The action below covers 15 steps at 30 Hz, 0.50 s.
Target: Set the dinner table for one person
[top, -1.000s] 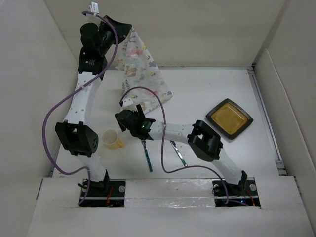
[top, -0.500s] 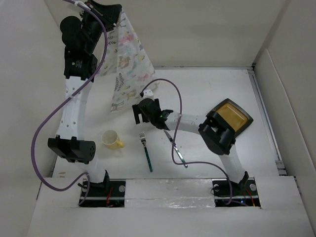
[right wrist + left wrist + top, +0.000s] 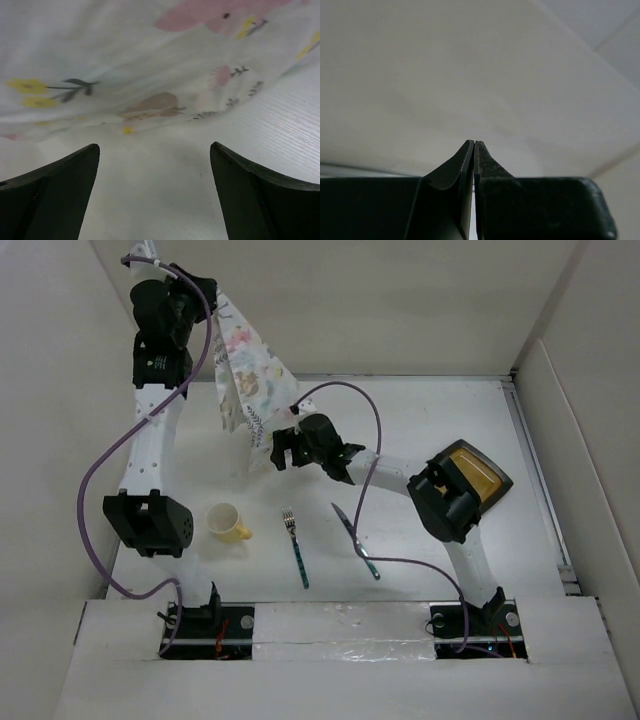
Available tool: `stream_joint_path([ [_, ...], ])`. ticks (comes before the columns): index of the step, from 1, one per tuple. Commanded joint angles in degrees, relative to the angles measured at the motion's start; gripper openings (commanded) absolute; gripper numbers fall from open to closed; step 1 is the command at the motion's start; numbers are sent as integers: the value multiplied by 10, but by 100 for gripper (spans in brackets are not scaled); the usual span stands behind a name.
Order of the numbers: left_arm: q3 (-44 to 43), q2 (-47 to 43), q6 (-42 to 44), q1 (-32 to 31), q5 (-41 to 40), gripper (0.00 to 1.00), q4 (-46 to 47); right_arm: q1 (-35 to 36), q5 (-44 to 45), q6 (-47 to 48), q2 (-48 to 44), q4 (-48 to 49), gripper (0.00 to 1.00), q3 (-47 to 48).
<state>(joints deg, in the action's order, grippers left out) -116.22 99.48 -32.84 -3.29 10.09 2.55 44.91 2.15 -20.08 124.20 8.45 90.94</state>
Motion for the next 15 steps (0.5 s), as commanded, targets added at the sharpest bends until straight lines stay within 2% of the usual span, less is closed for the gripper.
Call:
stream_joint_path([
  [1,13,13,57,49,-86,0,-9,21,-35,39,-23,7,95,0],
  [4,42,15,44,93,-91,0,3,44,1,57,-31,-39,95,11],
  [6,14,31,44,109,-115,0,-17,52,13,60,-25,-54,93,27],
  [11,-30,56,84,115,-175,0,-41,64,19,63,26,-109,76,89],
  [13,-35,60,88,115,-177,0,-41,69,17,68,43,-126,73,114],
  [15,-32,63,82,115,-154,0,-42,75,42,74,63,-149,79,142],
])
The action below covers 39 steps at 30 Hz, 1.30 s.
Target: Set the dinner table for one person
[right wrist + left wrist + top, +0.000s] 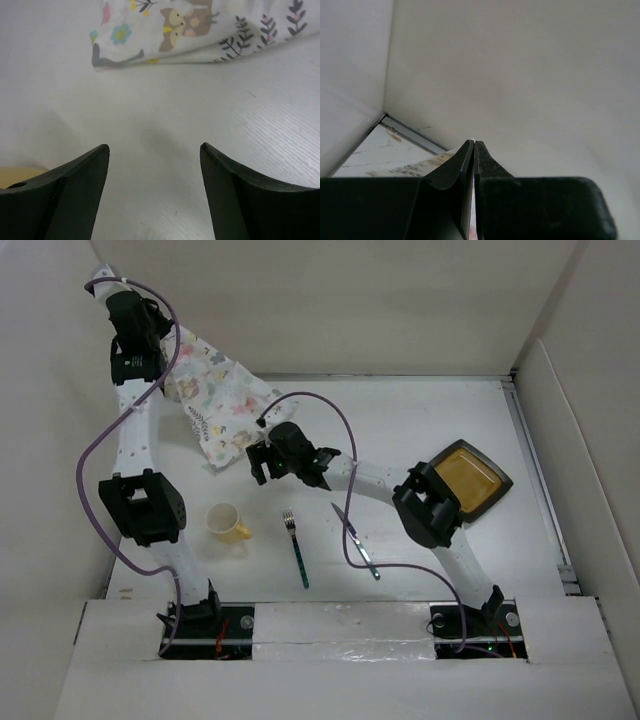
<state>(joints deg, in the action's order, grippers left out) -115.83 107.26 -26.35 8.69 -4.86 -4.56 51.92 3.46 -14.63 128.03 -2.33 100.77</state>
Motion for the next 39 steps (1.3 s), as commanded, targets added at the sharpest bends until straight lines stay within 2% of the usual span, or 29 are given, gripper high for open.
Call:
stream_joint_path([
  [1,-20,-16,2,-5,12,0,34,5,59,20,50,-61,88,77],
  [3,19,-41,-19,-5,46,0,76,-14,61,0,78,-78,93,117],
  [5,82,-61,-44,-14,76,0,128,-32,14,-20,109,-80,95,165],
  [8,88,-79,-48,-38,106,0,133,-53,-14,-53,129,-71,95,201],
  [12,125,-126,-105,-53,210,0,187,-75,-29,-76,138,-60,96,212],
  [14,124,-145,-100,-74,223,0,198,-81,-57,-78,118,-29,96,173],
  [15,119,-161,-95,-82,233,0,200,-81,-57,-83,81,-5,96,105],
  [16,104,-166,-99,-96,243,0,209,-88,-63,-86,57,51,96,68],
  [18,61,-172,-114,-110,275,0,220,-101,-65,-96,-5,93,96,-20],
  [20,17,-163,-118,-138,280,0,217,-118,-72,-99,-41,122,96,-55],
  [21,-33,-150,-118,-147,283,0,211,-125,-77,-99,-57,125,96,-68],
  [24,-110,-124,-130,-152,277,0,201,-154,-93,-96,-110,117,98,-97],
  [28,-148,-105,-93,-152,231,0,150,-184,-107,-88,-180,137,99,-150],
  [30,-130,-109,-85,-145,219,0,149,-193,-107,-79,-201,136,99,-157],
  [35,13,-137,-80,-126,203,0,181,-216,-125,-69,-187,131,99,-139],
  [36,68,-149,-63,-126,180,0,187,-216,-123,-62,-167,121,99,-114],
  [39,148,-156,-9,-126,109,0,196,-221,-123,-51,-111,67,99,-61],
])
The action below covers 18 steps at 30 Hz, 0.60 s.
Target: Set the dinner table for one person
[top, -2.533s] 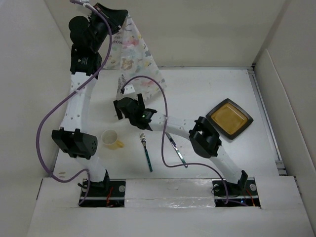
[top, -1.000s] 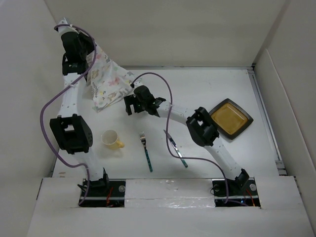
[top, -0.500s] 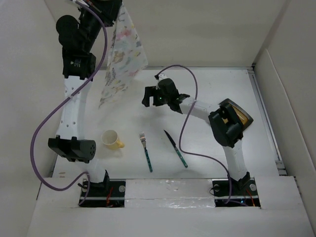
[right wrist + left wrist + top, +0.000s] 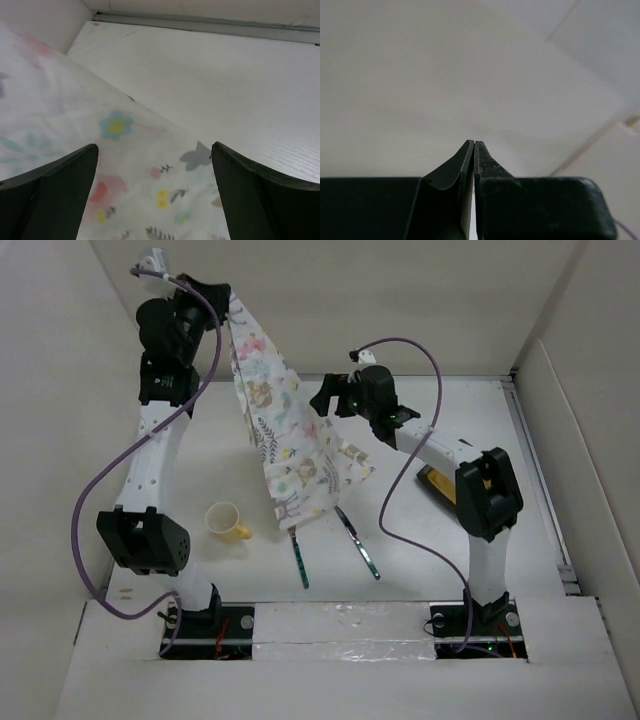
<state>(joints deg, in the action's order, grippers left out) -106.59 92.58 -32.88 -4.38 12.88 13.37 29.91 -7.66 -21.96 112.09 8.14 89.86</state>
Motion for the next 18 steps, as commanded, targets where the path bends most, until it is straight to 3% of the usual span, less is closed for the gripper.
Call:
stream_joint_path([
  [1,66,-6,66,10,-80,0,16,-1,-17,23,62,-51,98,61],
  [6,77,44,70,52,-72,0,3,19,8,24,56,-33,87,-5],
  [13,38,76,76,57,-68,0,-2,19,127,24,30,-104,95,-98],
  [18,9,100,70,57,-69,0,-18,9,181,15,29,-170,92,-105],
])
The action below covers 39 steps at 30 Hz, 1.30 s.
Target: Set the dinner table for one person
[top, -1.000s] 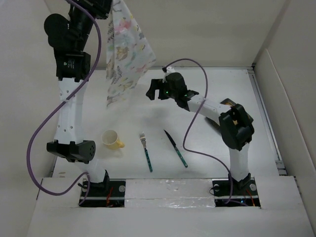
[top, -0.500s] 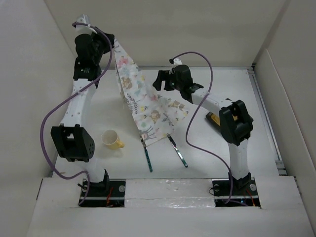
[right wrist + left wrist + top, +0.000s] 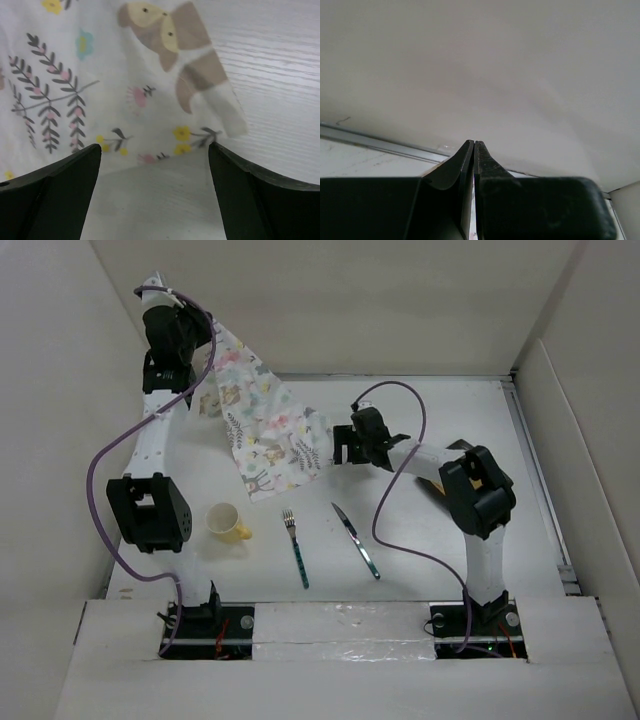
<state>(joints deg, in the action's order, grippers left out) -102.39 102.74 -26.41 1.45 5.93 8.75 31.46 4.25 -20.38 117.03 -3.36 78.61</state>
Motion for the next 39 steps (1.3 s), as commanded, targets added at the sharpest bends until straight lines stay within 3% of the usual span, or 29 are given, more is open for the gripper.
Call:
stream_joint_path([
  [1,-32,1,7,-1,0,0,28,-7,81,-1,-17,-60,90,8],
  [3,-20,2,7,-1,-3,0,30,-7,95,-3,-17,-61,88,-6],
  [7,4,-2,3,-1,-6,0,49,-7,92,1,-8,-69,71,-2],
  [14,50,-16,-13,-1,8,0,78,-7,68,19,57,-117,62,104],
  [17,70,-26,-10,-1,7,0,86,-20,45,18,90,-129,46,149],
  [18,75,-29,-7,-1,6,0,86,-20,44,17,97,-119,29,156],
  [21,82,-39,-2,-1,4,0,86,-44,28,11,122,-119,0,202],
  [26,107,-68,1,-1,-1,0,87,-97,9,12,151,-82,0,298],
  [29,135,-93,6,-1,-11,0,85,-139,-7,10,183,-87,0,409],
  [30,156,-101,7,-1,-13,0,86,-148,-7,10,189,-88,14,433],
  [32,177,-119,8,-1,-22,0,92,-163,-24,11,202,-100,56,490],
  [34,206,-128,4,-1,-24,0,100,-177,-38,20,206,-168,76,531],
  [37,238,-135,-12,-1,-12,0,116,-177,-53,38,143,-156,72,443],
  [38,242,-134,-20,-1,-8,0,118,-171,-50,39,74,-128,65,326],
  [39,243,-133,-23,-1,-6,0,115,-162,-50,44,39,-75,44,265],
])
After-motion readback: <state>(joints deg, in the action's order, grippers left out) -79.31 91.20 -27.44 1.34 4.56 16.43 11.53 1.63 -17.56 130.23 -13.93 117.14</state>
